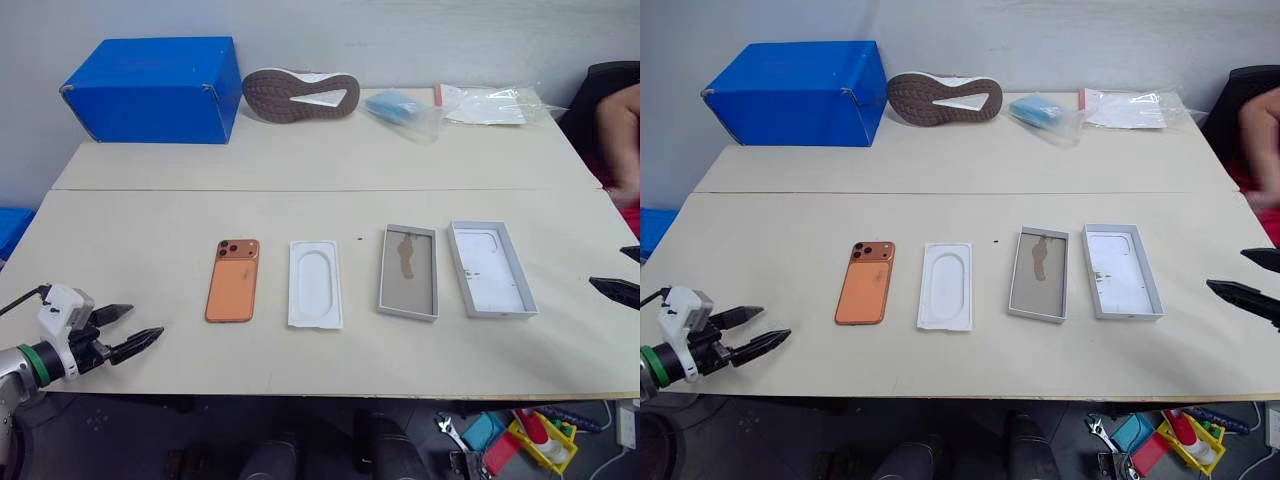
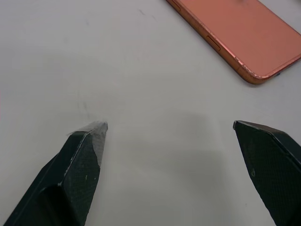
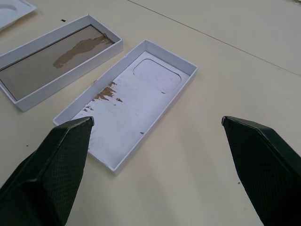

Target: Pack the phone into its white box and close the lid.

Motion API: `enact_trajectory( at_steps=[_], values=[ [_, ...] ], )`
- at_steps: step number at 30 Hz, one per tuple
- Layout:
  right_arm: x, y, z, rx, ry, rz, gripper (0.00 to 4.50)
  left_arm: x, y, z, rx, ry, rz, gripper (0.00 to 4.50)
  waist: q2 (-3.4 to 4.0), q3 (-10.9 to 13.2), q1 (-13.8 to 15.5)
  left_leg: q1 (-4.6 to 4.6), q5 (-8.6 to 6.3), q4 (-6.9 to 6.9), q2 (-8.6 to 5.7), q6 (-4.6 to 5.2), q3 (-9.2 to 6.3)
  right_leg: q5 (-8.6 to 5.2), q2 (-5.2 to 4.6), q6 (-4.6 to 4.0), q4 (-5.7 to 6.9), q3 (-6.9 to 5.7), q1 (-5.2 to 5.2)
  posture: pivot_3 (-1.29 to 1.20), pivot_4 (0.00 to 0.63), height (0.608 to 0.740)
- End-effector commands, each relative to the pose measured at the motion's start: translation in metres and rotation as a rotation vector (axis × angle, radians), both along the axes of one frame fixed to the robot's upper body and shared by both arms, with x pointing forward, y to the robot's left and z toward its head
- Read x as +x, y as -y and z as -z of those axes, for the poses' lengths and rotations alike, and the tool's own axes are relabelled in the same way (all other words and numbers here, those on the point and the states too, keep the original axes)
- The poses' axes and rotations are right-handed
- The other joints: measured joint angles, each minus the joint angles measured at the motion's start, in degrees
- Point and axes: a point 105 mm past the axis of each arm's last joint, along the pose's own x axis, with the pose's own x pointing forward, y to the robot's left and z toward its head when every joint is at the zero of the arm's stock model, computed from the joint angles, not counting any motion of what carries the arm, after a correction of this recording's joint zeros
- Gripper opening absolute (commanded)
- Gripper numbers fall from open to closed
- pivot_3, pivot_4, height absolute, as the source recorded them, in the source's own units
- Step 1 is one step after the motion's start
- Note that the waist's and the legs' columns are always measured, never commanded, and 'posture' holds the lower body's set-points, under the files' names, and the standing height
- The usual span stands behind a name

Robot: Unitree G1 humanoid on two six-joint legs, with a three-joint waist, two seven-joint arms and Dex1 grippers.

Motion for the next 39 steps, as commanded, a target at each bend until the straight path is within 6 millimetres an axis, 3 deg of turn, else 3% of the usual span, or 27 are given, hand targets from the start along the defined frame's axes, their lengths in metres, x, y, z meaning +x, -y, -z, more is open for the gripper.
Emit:
enact_trajectory(
  at_steps=[1,27,31,39],
  values=[
    [-0.003,-0.002,-0.006,-0.013,0.027,-0.015,4.46,0.002,0.002,-0.010,0.013,0.039,0.024,4.50,0.00,0.0,0.0,0.00,0.00,0.00,0.00,0.00,0.00,0.00,0.00,0.00,0.00,0.00,0.00,0.00,0.150,0.740],
    [-0.007,-0.003,-0.002,-0.051,0.034,-0.015,4.46,0.010,0.009,-0.016,-0.014,0.021,0.039,4.50,0.00,0.0,0.0,0.02,0.01,0.00,0.00,-0.02,0.01,0.00,0.01,0.00,0.04,0.00,0.00,0.00,0.150,0.740],
    [-0.006,-0.043,-0.013,-0.061,0.074,-0.142,4.46,0.017,0.036,-0.037,-0.137,-0.026,0.163,4.50,-0.01,0.0,0.1,0.00,0.03,0.03,-0.01,-0.05,-0.01,0.00,0.02,0.01,0.10,-0.01,-0.01,0.00,0.150,0.740],
    [-0.021,-0.125,-0.022,-0.072,0.105,-0.370,4.46,0.009,0.093,-0.048,-0.295,-0.325,0.430,4.50,0.00,0.0,0.0,-0.02,0.05,0.04,-0.01,-0.10,-0.05,0.01,0.03,0.01,0.36,-0.03,-0.04,0.00,0.150,0.740]
  ],
)
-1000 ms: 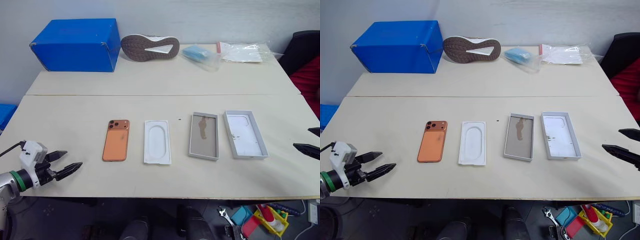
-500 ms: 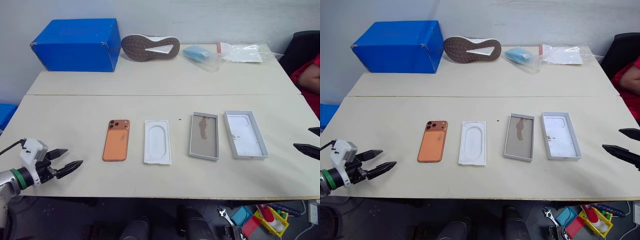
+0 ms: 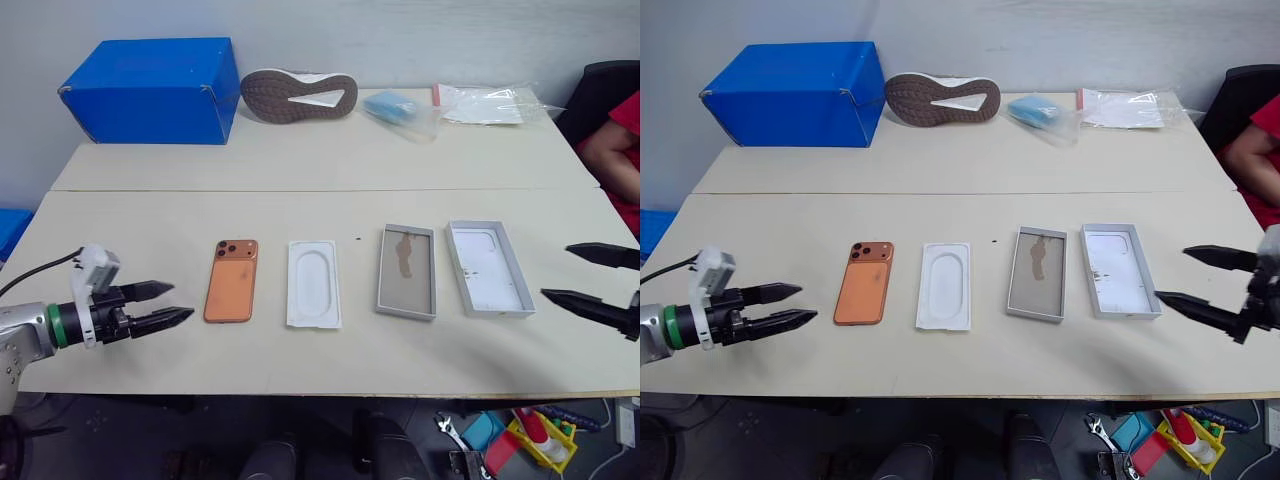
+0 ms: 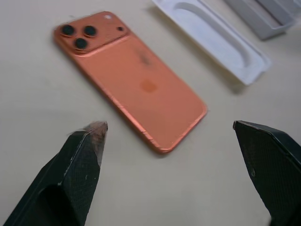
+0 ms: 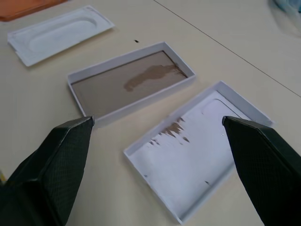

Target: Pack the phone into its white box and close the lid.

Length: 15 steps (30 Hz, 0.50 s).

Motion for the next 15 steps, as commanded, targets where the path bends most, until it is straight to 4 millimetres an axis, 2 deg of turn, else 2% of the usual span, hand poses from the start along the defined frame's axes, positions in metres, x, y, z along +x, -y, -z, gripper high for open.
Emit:
enact_trajectory(
  at_steps=[1,5,8,10,15],
  values=[
    [-0.009,-0.031,-0.014,-0.017,0.070,-0.085,4.46,-0.008,0.027,-0.011,-0.092,-0.118,0.111,4.50,0.00,0.0,0.0,-0.01,0.00,0.00,-0.01,0.00,0.00,0.00,-0.01,0.01,0.00,0.00,0.00,0.00,0.150,0.740],
    [-0.020,-0.066,-0.015,-0.038,0.102,-0.179,4.46,-0.004,0.056,-0.006,-0.146,-0.251,0.144,4.50,-0.07,0.0,0.1,0.00,0.01,0.01,-0.02,0.00,-0.02,0.01,0.00,0.01,-0.01,-0.02,0.01,0.00,0.150,0.740],
    [-0.024,-0.081,-0.013,-0.060,0.121,-0.215,4.46,-0.002,0.074,-0.004,-0.222,-0.363,0.160,4.50,-0.14,0.0,0.1,0.00,0.02,0.04,-0.04,-0.01,-0.02,0.01,-0.01,0.02,0.00,-0.04,0.01,0.00,0.150,0.740],
    [-0.024,-0.087,-0.012,-0.057,0.124,-0.222,4.46,-0.002,0.083,-0.004,-0.247,-0.420,0.172,4.50,-0.25,0.0,0.1,0.00,0.04,0.06,-0.04,-0.04,-0.04,0.01,0.00,0.02,0.02,-0.07,0.01,0.00,0.150,0.740],
    [-0.026,-0.095,-0.005,-0.058,0.120,-0.233,4.46,0.015,0.105,0.005,-0.254,-0.510,0.131,4.50,-0.36,0.0,0.2,-0.01,0.09,0.11,-0.07,-0.08,-0.05,0.01,-0.01,0.02,0.05,-0.09,0.01,0.00,0.150,0.740]
  ],
)
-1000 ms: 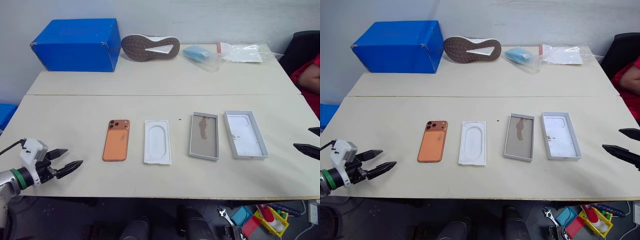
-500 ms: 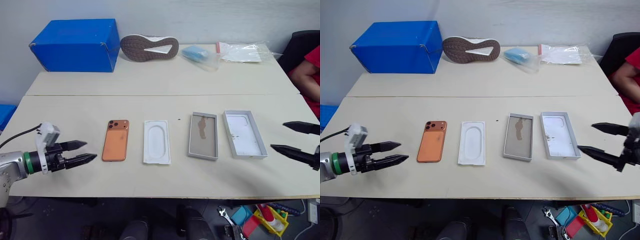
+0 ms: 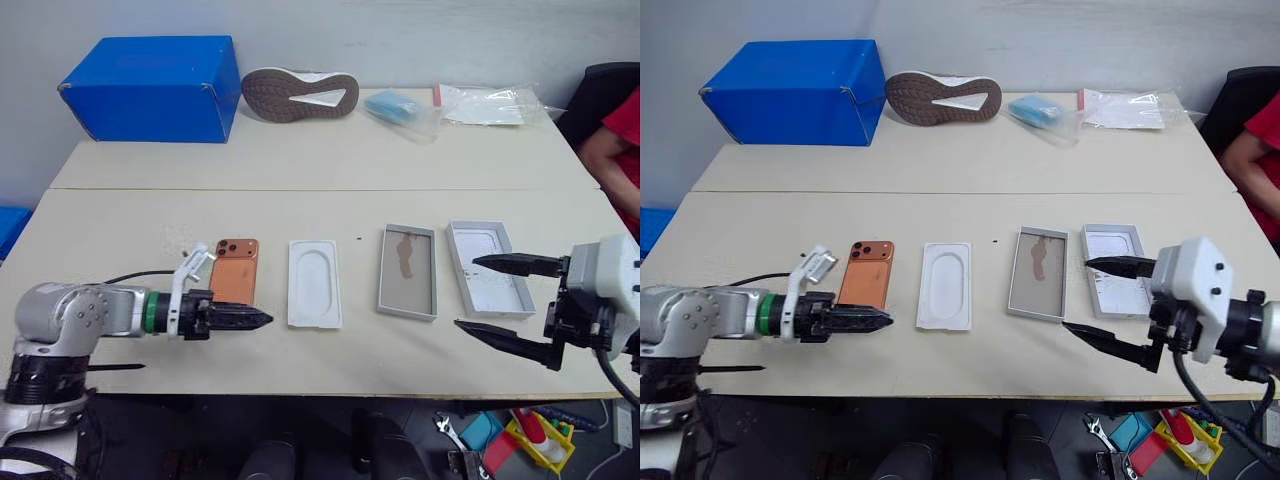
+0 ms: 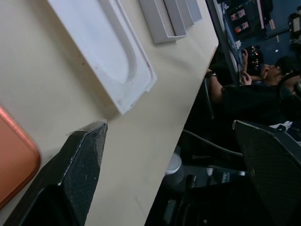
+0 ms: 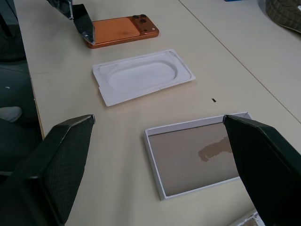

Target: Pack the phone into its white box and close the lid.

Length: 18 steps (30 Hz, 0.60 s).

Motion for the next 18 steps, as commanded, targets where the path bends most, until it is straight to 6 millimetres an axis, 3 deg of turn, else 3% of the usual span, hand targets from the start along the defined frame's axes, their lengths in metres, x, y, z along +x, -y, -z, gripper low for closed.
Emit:
enact_trajectory(
  at_steps=[1,12,17,18],
  values=[
    [-0.004,-0.009,-0.001,0.005,0.033,-0.019,4.46,0.006,0.010,0.004,0.024,-0.059,-0.005,4.50,-0.03,0.0,0.0,0.00,0.01,0.01,-0.01,0.00,0.00,0.00,0.00,0.00,0.01,0.00,0.00,0.00,0.150,0.740],
    [-0.004,-0.017,0.005,0.033,0.036,-0.009,4.46,0.018,0.027,0.018,0.096,-0.112,-0.001,4.50,-0.11,0.0,0.0,0.01,0.06,0.02,-0.01,-0.09,-0.03,0.00,-0.01,0.00,0.03,-0.01,-0.02,0.00,0.150,0.740],
    [-0.006,-0.017,0.007,0.032,0.036,0.000,4.50,0.018,0.034,0.020,0.064,-0.143,0.021,3.32,-0.12,0.0,0.1,-0.01,0.06,0.03,-0.03,-0.08,-0.04,0.00,-0.02,0.00,0.03,-0.03,-0.02,0.00,0.150,0.740],
    [-0.006,-0.018,0.008,0.032,0.036,0.000,4.50,0.018,0.036,0.020,0.059,-0.148,0.023,3.32,-0.12,0.0,0.1,0.00,0.06,0.03,-0.03,-0.08,-0.04,0.00,-0.02,0.00,0.03,-0.03,-0.02,0.00,0.150,0.740]
  ],
)
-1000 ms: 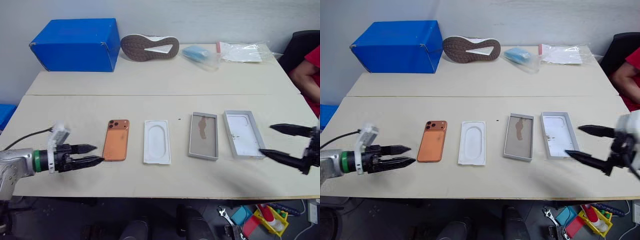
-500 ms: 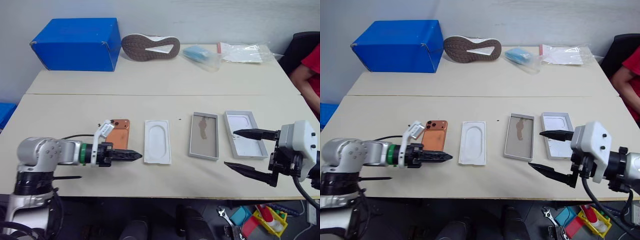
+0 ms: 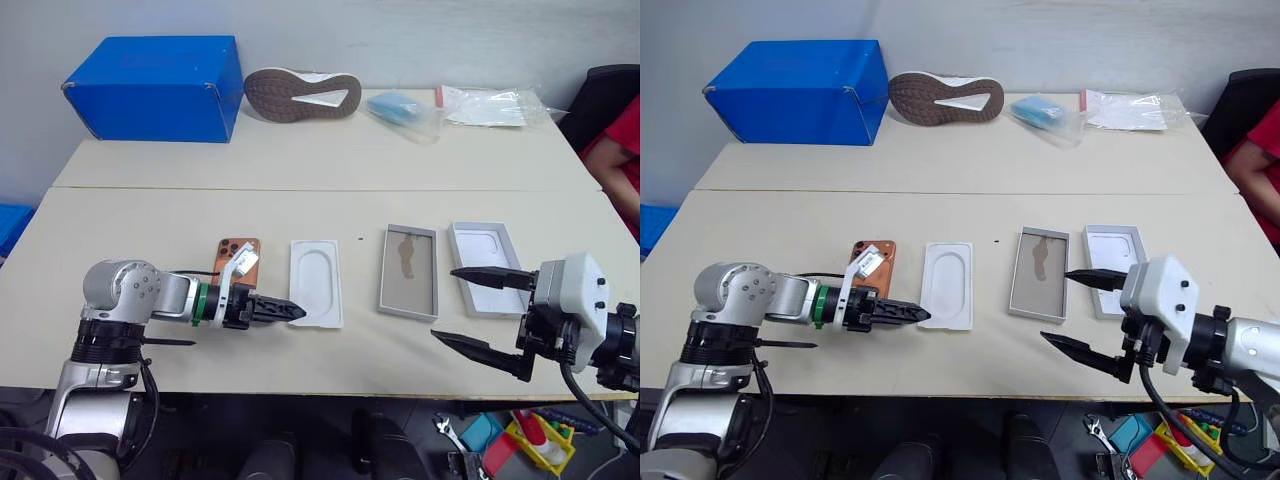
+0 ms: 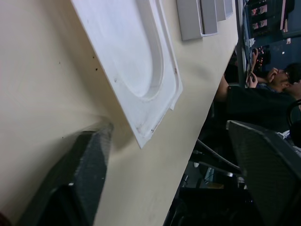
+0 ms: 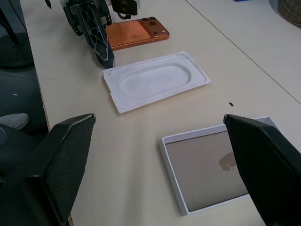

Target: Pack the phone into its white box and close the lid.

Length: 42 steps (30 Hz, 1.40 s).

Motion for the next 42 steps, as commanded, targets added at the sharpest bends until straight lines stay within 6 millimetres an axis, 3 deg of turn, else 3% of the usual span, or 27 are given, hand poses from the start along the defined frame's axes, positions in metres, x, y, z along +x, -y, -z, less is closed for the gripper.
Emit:
enact_trajectory(
  at_steps=[1,15,20,32,36,40,42],
  values=[
    [-0.004,-0.005,-0.006,-0.011,0.050,-0.013,4.50,0.002,0.008,-0.003,-0.030,-0.007,0.016,3.32,0.00,0.0,0.0,0.00,0.00,0.00,0.00,-0.01,0.00,0.00,0.00,0.00,0.00,0.00,0.00,0.00,0.150,0.740],
    [-0.005,-0.009,-0.003,-0.019,0.050,-0.015,4.50,0.011,0.015,-0.002,-0.055,-0.022,-0.010,3.32,-0.03,0.0,0.0,0.01,0.02,0.05,-0.01,-0.03,0.00,0.00,0.00,0.00,0.03,0.00,0.00,0.00,0.150,0.740],
    [-0.004,-0.008,-0.003,-0.022,0.051,-0.014,4.50,0.013,0.018,0.003,-0.057,-0.043,-0.023,2.23,-0.04,0.0,0.1,0.00,0.02,0.08,-0.02,-0.03,-0.01,0.00,-0.02,0.00,0.03,-0.01,0.01,0.00,0.150,0.740],
    [-0.004,-0.006,-0.004,-0.022,0.053,-0.005,4.50,0.014,0.022,0.009,-0.063,-0.067,-0.043,2.23,-0.04,0.0,0.1,0.01,0.02,0.08,-0.02,-0.03,-0.01,0.00,-0.02,0.00,0.03,0.00,0.01,0.00,0.150,0.740],
    [-0.003,-0.006,-0.004,-0.019,0.055,-0.002,4.50,0.018,0.026,0.009,-0.081,-0.071,-0.060,1.41,-0.05,0.0,0.1,0.01,0.02,0.10,-0.03,-0.03,0.00,0.00,-0.02,0.00,0.04,-0.01,0.01,0.00,0.150,0.740],
    [-0.004,-0.005,-0.004,-0.017,0.056,0.002,4.50,0.019,0.027,0.009,-0.091,-0.075,-0.071,0.16,-0.05,0.0,0.2,0.02,0.02,0.11,-0.03,-0.03,-0.01,0.00,-0.02,0.00,0.04,-0.01,0.02,0.00,0.150,0.740],
    [-0.004,-0.005,-0.004,-0.016,0.056,0.004,4.50,0.019,0.028,0.010,-0.095,-0.078,-0.078,0.07,-0.06,0.0,0.2,0.05,0.04,0.14,-0.04,-0.05,0.00,0.00,-0.04,0.00,0.01,-0.01,0.03,0.00,0.150,0.740]
  ],
)
